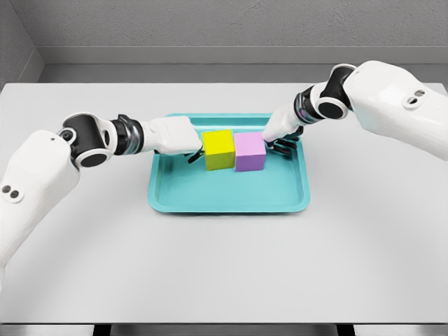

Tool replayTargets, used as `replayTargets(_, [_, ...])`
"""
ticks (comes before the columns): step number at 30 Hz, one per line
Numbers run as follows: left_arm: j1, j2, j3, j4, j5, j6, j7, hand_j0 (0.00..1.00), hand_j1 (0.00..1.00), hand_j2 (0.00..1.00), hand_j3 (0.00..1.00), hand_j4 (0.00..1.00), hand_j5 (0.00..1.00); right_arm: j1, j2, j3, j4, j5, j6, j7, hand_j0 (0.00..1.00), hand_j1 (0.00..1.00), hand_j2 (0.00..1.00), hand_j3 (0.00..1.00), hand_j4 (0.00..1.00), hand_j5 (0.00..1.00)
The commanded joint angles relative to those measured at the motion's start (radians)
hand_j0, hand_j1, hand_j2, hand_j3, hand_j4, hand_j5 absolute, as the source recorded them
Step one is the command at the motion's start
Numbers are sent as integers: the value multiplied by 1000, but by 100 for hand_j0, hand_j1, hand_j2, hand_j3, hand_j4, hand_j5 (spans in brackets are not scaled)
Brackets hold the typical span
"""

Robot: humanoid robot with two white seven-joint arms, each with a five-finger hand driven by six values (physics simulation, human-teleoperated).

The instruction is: Push two cubes

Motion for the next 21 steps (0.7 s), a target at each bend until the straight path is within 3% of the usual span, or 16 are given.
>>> replayTargets(1, [0, 3, -5, 4, -7, -7, 1, 35, 35, 35, 35, 35, 35, 2, 6, 24, -19, -71, -27, 0, 11, 11, 11, 11, 11, 11])
replayTargets(21, [3, 65, 6, -50, 48, -7, 1, 35, 35, 35, 35, 35, 35, 2, -14, 25, -10, -68, -24, 0, 11, 11, 11, 11, 11, 11])
